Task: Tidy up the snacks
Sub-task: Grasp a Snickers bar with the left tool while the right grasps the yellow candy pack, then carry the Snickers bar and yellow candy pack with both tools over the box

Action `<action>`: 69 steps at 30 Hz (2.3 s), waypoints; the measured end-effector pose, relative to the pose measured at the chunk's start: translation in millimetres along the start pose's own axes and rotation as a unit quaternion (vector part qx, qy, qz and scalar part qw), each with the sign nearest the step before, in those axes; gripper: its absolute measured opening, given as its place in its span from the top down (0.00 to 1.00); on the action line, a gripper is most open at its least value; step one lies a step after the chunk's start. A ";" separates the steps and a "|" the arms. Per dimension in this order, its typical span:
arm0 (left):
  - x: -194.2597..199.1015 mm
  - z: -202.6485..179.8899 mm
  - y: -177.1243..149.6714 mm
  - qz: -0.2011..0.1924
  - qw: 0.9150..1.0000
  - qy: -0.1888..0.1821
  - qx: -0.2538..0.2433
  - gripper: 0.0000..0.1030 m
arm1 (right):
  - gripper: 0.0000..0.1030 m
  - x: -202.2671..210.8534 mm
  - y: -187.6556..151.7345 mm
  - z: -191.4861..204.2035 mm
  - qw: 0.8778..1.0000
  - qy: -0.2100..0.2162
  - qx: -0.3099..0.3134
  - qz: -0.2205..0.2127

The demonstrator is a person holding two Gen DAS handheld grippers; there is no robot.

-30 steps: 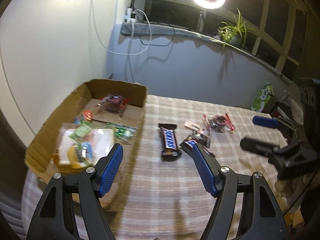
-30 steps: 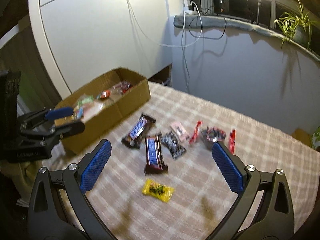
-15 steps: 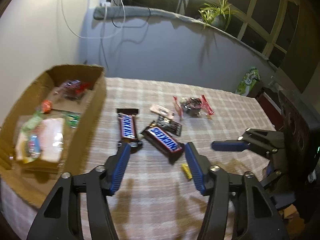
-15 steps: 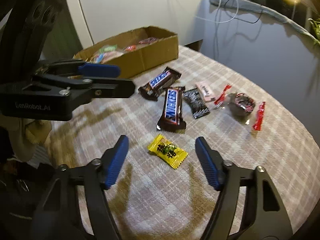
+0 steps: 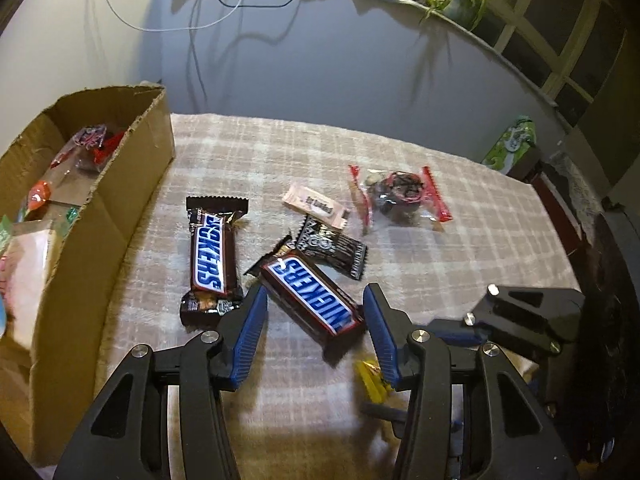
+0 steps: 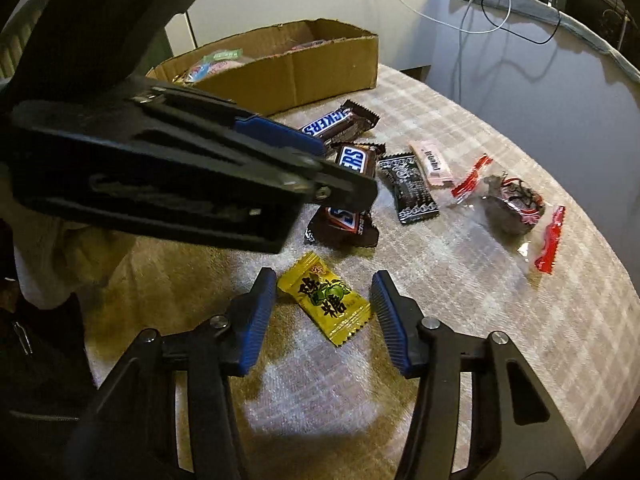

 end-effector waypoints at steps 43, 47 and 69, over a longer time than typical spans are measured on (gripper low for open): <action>60.9 1.7 -7.9 -0.063 0.997 0.024 -0.037 0.74 | 0.84 54.1 1.7 -36.4 0.985 -0.022 -0.164 -0.048; 76.5 4.4 -1.6 -0.080 0.996 0.026 -0.036 0.74 | 0.84 69.3 23.1 -38.3 0.983 -0.028 -0.165 -0.072; 169.8 103.5 37.3 -0.162 0.982 0.093 -0.004 0.74 | 0.84 35.7 190.9 11.7 0.984 -0.006 -0.116 -0.136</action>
Point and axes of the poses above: each gripper's, at about its wrist camera, not at the fingertips, and x roughly against the way its jaws point, z to its left, y to its top, the point moved 10 cm from there along -x, roughly the way its jaws point, and after that the axes turned 15 degrees about -y, right-handed, at the moved point
